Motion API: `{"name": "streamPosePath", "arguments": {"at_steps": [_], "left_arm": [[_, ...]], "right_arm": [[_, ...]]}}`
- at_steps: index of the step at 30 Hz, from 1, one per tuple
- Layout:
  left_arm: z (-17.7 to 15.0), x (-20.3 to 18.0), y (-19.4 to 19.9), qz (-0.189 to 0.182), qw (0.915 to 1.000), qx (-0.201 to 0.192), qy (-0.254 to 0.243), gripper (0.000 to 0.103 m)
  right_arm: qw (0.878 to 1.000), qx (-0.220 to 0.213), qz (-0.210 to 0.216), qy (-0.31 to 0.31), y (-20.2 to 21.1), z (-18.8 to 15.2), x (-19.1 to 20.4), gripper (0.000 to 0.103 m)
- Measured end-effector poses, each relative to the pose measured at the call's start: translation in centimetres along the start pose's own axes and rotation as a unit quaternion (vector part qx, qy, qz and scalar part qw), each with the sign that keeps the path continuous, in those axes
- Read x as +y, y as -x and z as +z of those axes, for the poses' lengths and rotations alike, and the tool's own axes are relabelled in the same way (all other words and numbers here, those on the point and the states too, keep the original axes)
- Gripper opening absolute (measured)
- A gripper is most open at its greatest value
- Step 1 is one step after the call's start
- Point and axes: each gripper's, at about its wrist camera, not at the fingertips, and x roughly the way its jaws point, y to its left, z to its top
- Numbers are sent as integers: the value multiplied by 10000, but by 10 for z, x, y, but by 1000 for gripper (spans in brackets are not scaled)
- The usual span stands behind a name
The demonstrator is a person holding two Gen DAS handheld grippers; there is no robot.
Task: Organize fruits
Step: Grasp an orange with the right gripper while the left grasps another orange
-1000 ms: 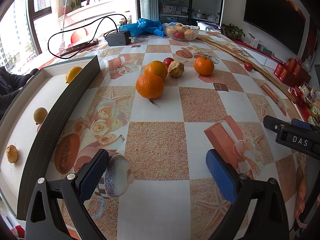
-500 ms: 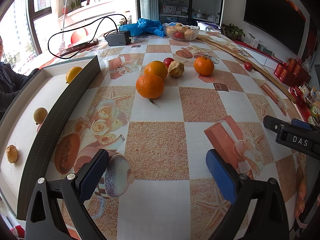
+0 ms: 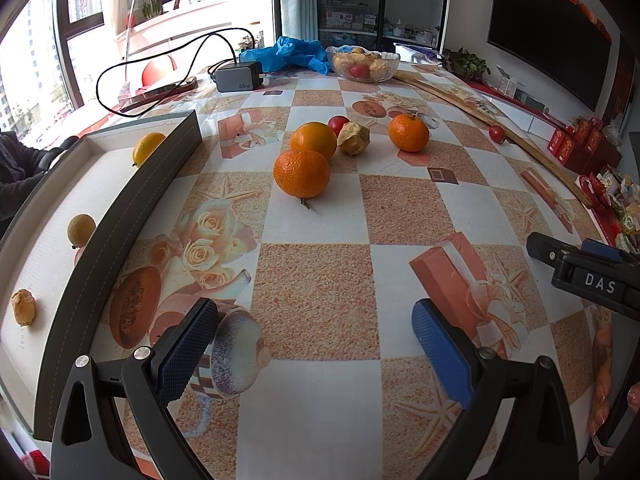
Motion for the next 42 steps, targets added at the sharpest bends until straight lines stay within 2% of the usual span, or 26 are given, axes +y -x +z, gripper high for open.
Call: {"name": "streamPosePath", "arguments": {"at_steps": [2, 4, 6, 7, 9, 10, 12, 15, 21, 22, 23, 24, 25, 26, 30, 32, 37, 42], "left_arm": [[2, 3, 1, 15, 10000, 41, 47, 98], [6, 10, 7, -139, 9998, 80, 123, 97], [13, 18, 17, -260, 9995, -11, 182, 96], [19, 23, 22, -302, 9993, -61, 197, 96], [36, 29, 25, -381, 9989, -59, 260, 96], [46, 30, 23, -448, 9986, -30, 284, 96], [62, 29, 14, -525, 9983, 14, 235, 96], [77, 24, -8, -291, 9995, 106, 101, 95], [84, 25, -46, -323, 9981, 482, 183, 82], [84, 25, -51, -305, 9978, 540, 222, 76], [85, 25, -53, -196, 9985, 465, 207, 73], [86, 24, -54, -96, 9990, 395, 175, 67], [86, 22, -55, -35, 9993, 352, 139, 56], [86, 21, -54, 9, 9995, 303, 120, 38], [73, 20, -43, 273, 9991, 315, 51, 38], [56, 27, -30, 204, 9993, 277, 166, 38], [19, 32, -7, 269, 9992, -163, 261, 38], [16, 35, -5, 184, 9989, -226, 360, 38]], "right_arm": [[10000, 8, -4, 3, 0, 1, 0, 102], [9999, 98, -7, 41, 0, 3, 0, 102], [9990, 423, 114, 118, -3, 12, 2, 102], [9980, 519, 304, 169, -4, 19, 4, 102], [9968, 406, 629, 279, 0, 36, 13, 102], [9967, 306, 612, 427, 3, 45, 21, 102], [9942, 204, 662, 824, 1, 63, 43, 102], [9885, 145, 695, 1333, -14, 82, 76, 102], [9775, 138, 996, 1855, -50, 102, 115, 102], [9769, 161, 1027, 1870, -56, 104, 118, 92], [9762, 212, 1077, 1869, -61, 105, 121, 68], [9747, 354, 1182, 1865, -67, 104, 123, 67], [9754, 163, 1221, 1831, -64, 105, 123, 54], [9753, 116, 1219, 1837, -62, 105, 124, 38], [9815, -49, 1253, 1448, -50, 92, 111, 38], [9846, -95, 1283, 1187, -39, 77, 99, 38], [9914, -287, 1155, 537, -13, 39, 74, 39], [9930, -340, 1103, 236, -12, 34, 71, 38]]}}
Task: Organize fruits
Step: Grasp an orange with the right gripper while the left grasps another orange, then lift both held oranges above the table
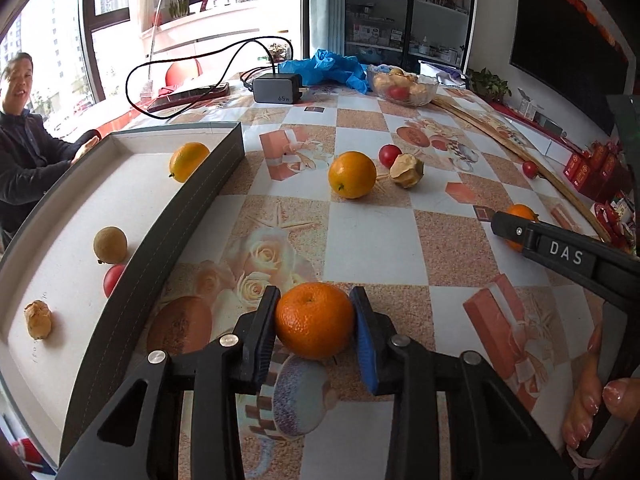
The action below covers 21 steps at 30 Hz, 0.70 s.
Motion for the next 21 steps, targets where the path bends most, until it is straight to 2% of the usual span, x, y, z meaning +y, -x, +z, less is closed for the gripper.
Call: {"name": "streamPosePath", "arguments": {"at_steps": [21], "left_arm": [[-2, 0, 0, -52, 10000, -39, -1, 38]], "right_arm": [[9996, 35, -210, 208, -4, 1, 9, 41]]}}
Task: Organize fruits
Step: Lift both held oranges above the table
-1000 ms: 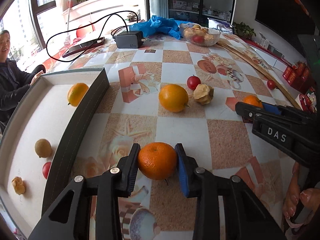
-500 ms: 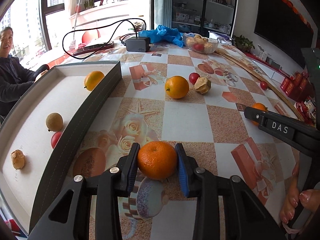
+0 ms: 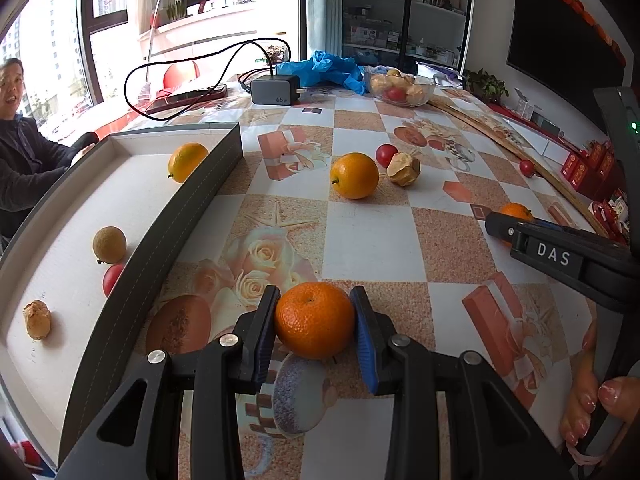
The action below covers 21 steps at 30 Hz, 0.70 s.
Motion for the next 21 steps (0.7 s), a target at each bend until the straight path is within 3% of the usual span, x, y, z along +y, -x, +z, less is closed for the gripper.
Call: {"name": "streamPosePath", "arguments": {"at_steps": [10, 21], "left_arm": [[0, 0, 0, 18, 10000, -2, -18, 38], [-1, -2, 1, 58, 10000, -11, -56, 38]], "right_arm": [[9992, 55, -278, 281, -3, 0, 11, 44], [9993, 64, -224, 305, -3, 1, 12, 48]]}}
